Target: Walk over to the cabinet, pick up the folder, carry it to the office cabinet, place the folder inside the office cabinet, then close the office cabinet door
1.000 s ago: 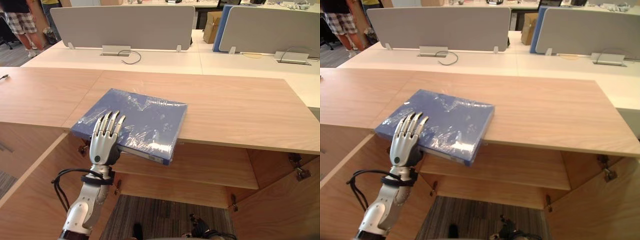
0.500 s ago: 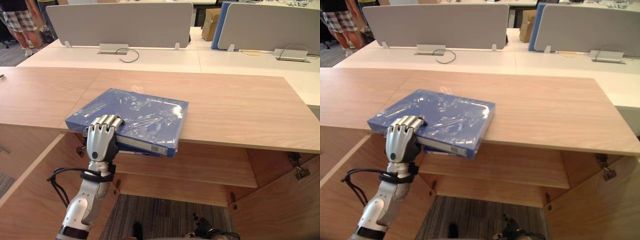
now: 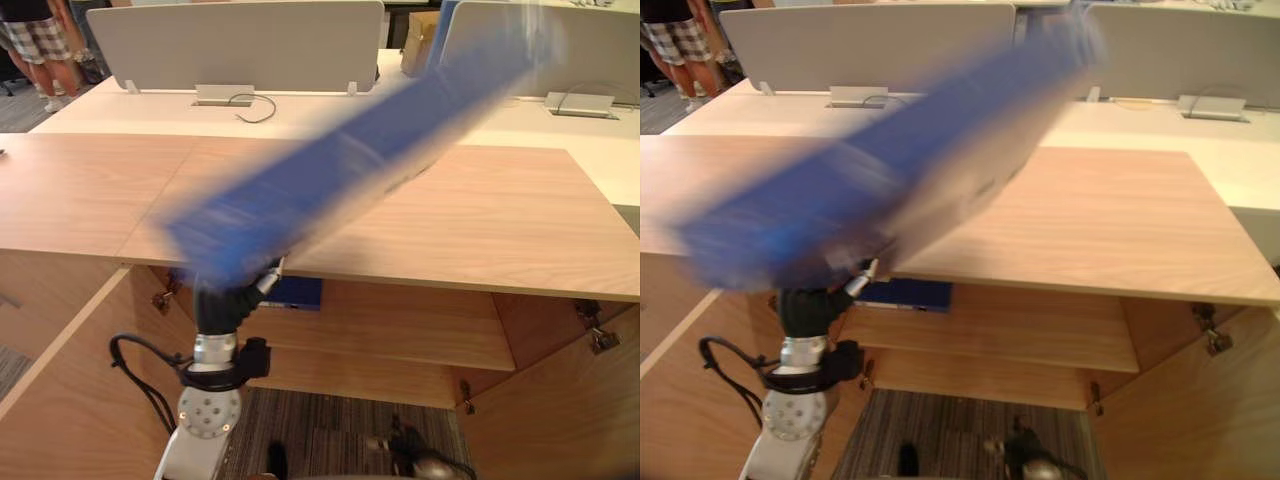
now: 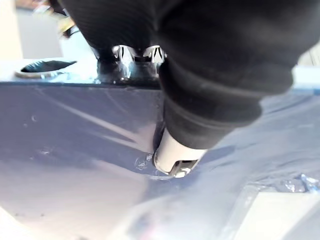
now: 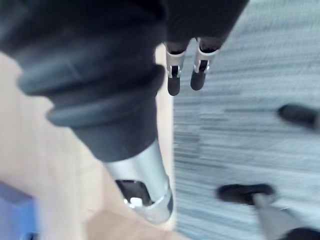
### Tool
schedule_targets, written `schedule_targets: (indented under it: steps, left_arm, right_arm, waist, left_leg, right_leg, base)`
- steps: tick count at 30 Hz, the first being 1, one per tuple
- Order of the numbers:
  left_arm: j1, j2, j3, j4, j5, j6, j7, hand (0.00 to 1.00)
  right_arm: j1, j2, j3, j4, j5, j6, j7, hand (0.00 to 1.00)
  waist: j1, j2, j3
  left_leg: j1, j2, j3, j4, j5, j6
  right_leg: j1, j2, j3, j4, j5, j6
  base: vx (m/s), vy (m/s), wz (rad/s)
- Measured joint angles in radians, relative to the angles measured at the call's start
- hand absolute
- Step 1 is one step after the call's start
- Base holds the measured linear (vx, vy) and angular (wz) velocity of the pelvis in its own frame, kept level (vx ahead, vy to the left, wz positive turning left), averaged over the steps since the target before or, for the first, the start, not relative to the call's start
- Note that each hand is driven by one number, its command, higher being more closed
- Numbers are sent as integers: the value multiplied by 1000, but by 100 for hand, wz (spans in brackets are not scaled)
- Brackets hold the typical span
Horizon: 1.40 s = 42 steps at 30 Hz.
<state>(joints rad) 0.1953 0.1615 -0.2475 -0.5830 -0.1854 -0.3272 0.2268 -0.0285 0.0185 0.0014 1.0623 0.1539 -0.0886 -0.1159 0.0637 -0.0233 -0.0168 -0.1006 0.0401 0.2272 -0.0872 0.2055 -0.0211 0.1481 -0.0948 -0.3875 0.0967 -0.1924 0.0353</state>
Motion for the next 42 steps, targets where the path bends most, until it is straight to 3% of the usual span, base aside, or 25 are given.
schedule_targets:
  steps: [2, 5, 9, 15, 20, 23, 29, 32, 35, 39, 42]
  left_arm:
    - [26, -39, 42, -51, -346, -54, -80, 100]
    - [64, -70, 152, -68, -583, -112, -134, 100]
    - [135, -88, 238, -46, -757, -127, -167, 100]
    - [215, -150, 256, -35, -895, -115, -198, 100]
    - [239, -170, 253, -36, -920, -95, -199, 100]
    - [244, -182, 242, -36, -920, -91, -198, 100]
    - [241, -183, 155, -36, -861, -71, -174, 100]
    - [208, -132, 73, -15, -693, -31, -177, 100]
    - [152, -91, 33, 41, -577, -2, -205, 100]
    - [116, -70, -1, 139, -448, 18, -217, 100]
    - [95, -67, -16, 188, -395, 35, -216, 100]
  right_arm:
    - [14, 33, -11, -139, 123, -24, -13, 0]
    - [108, 47, -8, -397, 222, -55, -25, 0]
    - [262, 45, -13, -692, 240, -103, -38, 0]
    - [419, 56, -62, -1067, 172, -125, -124, 0]
    - [461, 68, -60, -1376, -62, -124, -265, 0]
    - [461, 68, -58, -1534, -194, -92, -357, 0]
    - [385, 47, 14, -1729, -336, -61, -421, 0]
    - [147, 45, 104, -1740, -328, -70, -397, 0]
    - [-8, 42, 182, -1736, -281, -107, -320, 0]
    - [-223, 23, 266, -1661, -128, -173, -192, 0]
    - [-302, 18, 287, -1587, -11, -180, -137, 0]
  waist:
    - [2, 10, -3]
    - [-3, 12, -3]
    - [-31, 20, 1]
    - [-75, 33, 4]
    - [-82, 42, 3]
    - [-83, 42, 3]
    - [-81, 42, 3]
    - [-77, 45, 2]
    - [-69, 50, -2]
    - [-64, 49, -4]
    - [-48, 49, -4]
  left_leg:
    - [0, 6, 5, 1, -3, 3]
    - [3, 15, 43, 1, -29, 12]
    - [24, 13, 87, -1, -39, 15]
    - [45, 29, 134, 1, -37, 12]
    - [51, 42, 153, 1, -31, -1]
    - [51, 48, 163, 7, -34, -5]
    - [55, 54, 180, 22, -54, -13]
    - [68, 54, 197, 22, -62, -7]
    - [69, 50, 195, 16, -61, -6]
    - [73, 38, 191, 1, -51, -1]
    - [71, 30, 182, 1, -47, 0]
  right_leg:
    - [-2, 3, 5, 1, 16, -1]
    - [-22, -2, 38, 5, 24, -3]
    - [-22, -10, 66, 5, 24, -2]
    - [-24, -7, 108, -17, 23, 1]
    - [-27, 6, 131, -21, 26, 2]
    - [-28, 11, 147, -23, 30, 9]
    - [-31, 12, 169, -16, 34, 15]
    - [-28, 8, 181, -12, 35, 17]
    - [-29, 7, 181, -13, 37, 19]
    - [-30, 2, 177, -13, 41, 26]
    - [-28, -4, 172, -12, 42, 26]
  base:
    - [-26, 30, -6]
    - [-50, 45, -35]
    - [-53, 38, -36]
    - [-57, -3, -29]
    - [2, -35, -15]
    - [30, -29, -10]
    - [15, -6, -10]
    - [-28, 17, -16]
    - [-35, 24, 1]
    - [-17, 31, 3]
    - [-15, 29, 8]
